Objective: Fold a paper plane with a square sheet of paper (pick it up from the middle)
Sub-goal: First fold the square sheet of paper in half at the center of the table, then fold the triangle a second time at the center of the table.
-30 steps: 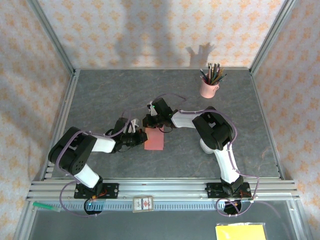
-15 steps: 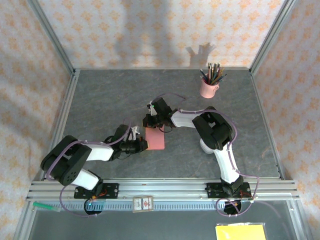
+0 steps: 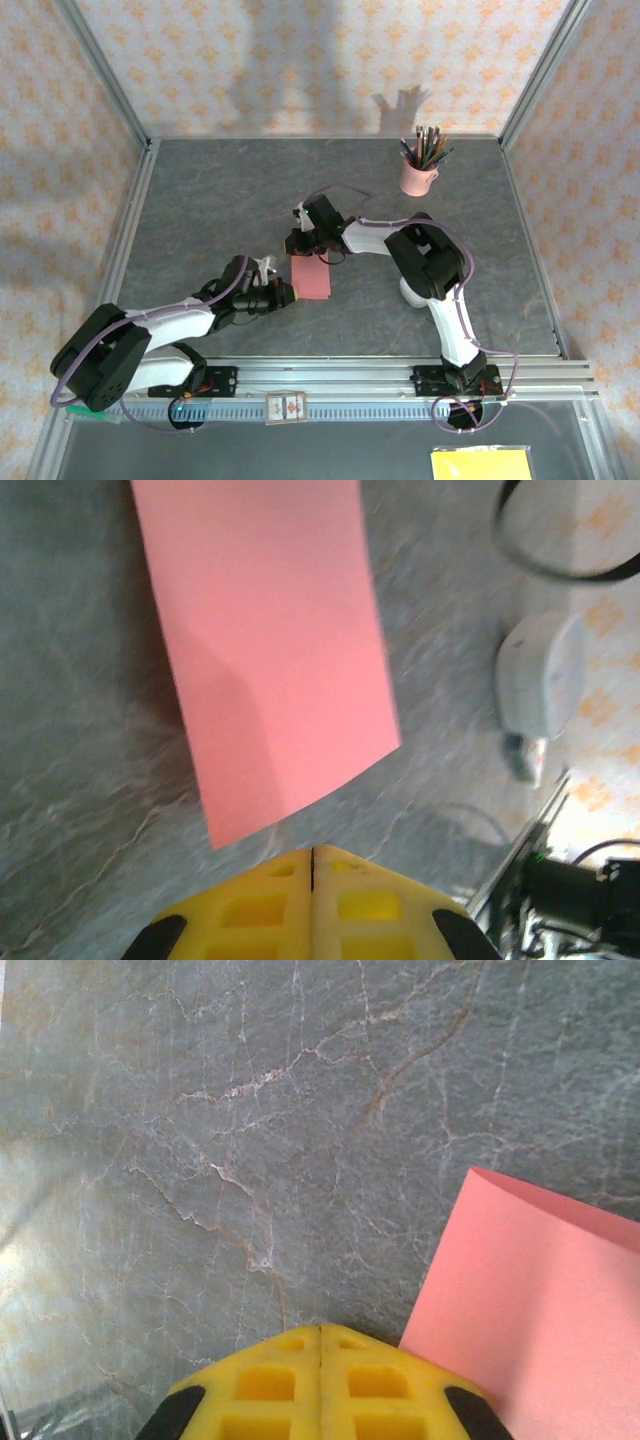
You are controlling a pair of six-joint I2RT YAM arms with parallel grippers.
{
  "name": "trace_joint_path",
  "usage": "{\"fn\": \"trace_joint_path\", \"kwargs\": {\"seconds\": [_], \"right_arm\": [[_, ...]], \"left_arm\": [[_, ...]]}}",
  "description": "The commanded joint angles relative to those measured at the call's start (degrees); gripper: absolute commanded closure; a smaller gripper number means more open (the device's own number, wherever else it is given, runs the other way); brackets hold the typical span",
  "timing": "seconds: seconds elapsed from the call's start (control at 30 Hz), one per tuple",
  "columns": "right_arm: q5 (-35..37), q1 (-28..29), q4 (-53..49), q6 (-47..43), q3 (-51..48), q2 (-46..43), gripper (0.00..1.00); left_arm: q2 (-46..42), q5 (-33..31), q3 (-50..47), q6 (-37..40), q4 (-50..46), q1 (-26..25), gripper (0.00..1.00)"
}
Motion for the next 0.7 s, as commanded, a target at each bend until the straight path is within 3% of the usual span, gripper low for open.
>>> {"fn": "trace_joint_path", "kwargs": {"seconds": [0.0, 0.27, 0.4, 0.67], "right_arm": [[1.21, -0.98, -7.63, -3.71, 0.08, 0.32, 1.00], [-3.67, -1.84, -7.28, -2.04, 3.29, -5.10, 1.00], [-5.36, -3.58, -6.14, -0.49, 1.68, -8.86, 0.94], [0.77, -8.50, -8.11, 0.27, -9.18, -21.20, 0.81]], "left_arm": [[1.03, -2.62, 1.49, -4.23, 3.81, 1.79, 1.00], [1.42, -1.20, 1.94, -5.48, 7.15, 2.29, 0.96], [1.60, -1.40, 2.43, -5.53, 7.27, 2.26, 0.94], [11.56, -2.68, 10.33, -1.58, 5.86, 2.38, 0.92]]}}
